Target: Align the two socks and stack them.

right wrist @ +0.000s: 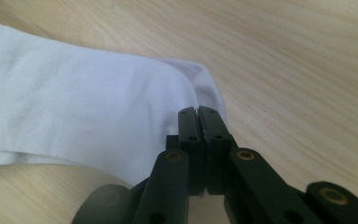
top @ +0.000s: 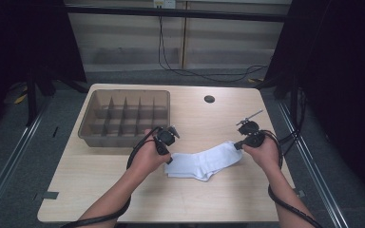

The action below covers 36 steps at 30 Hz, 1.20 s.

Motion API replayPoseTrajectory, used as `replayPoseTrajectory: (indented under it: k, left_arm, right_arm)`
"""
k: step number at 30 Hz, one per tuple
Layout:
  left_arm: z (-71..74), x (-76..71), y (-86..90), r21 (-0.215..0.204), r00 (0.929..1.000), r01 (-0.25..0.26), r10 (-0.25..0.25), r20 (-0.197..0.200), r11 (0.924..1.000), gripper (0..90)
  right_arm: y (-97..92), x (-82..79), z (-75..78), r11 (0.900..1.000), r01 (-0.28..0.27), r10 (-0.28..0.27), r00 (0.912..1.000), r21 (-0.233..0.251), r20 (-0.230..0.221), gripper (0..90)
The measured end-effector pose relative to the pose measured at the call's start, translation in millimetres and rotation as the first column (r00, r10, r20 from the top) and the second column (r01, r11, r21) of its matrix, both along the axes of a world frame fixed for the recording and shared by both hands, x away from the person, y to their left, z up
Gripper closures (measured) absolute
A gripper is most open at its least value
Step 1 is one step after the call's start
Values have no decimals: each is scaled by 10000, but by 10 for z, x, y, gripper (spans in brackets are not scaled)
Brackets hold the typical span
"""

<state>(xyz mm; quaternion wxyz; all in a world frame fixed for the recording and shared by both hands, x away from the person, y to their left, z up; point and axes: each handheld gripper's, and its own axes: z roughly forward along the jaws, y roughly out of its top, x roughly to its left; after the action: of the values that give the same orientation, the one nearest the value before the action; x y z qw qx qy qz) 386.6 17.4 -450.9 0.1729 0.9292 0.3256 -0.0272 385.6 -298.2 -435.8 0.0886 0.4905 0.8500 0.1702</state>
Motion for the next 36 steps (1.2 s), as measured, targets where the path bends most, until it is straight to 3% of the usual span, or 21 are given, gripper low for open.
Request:
replayPoseTrajectory:
  k: [8, 13, 20, 29, 32, 36]
  left_arm:
    - [-54, -118, 50, 151, 9986, 462, -458, -270, 9988, 807]
    - [-21, -187, 113, 142, 9981, 487, -481, -396, 9987, 807]
    - [128, -233, 134, -188, 9979, 498, -505, -407, 9986, 807]
    - [388, -301, 46, -736, 9927, 901, -955, -740, 9932, 809]
    - [324, -258, 3, -730, 9912, 827, -896, -976, 9939, 809]
    - [120, -204, -18, -557, 9896, 683, -747, -1230, 9961, 808]
  right_arm:
    - [33, -105, -71, 9992, -231, 242, 9992, 334, -320, 890]
    - [98, -228, -88, 9983, -559, 566, 9975, 157, -426, 890]
    - [56, -244, 218, 9983, -536, 536, 9986, 248, 13, 896]
    - [-59, -253, 534, 9982, -588, 587, 9982, 128, 105, 898]
    - [-84, -197, 538, 9985, -544, 544, 9985, -88, -100, 898]
    - [-82, -98, 341, 9990, -449, 448, 9987, -44, -252, 894]
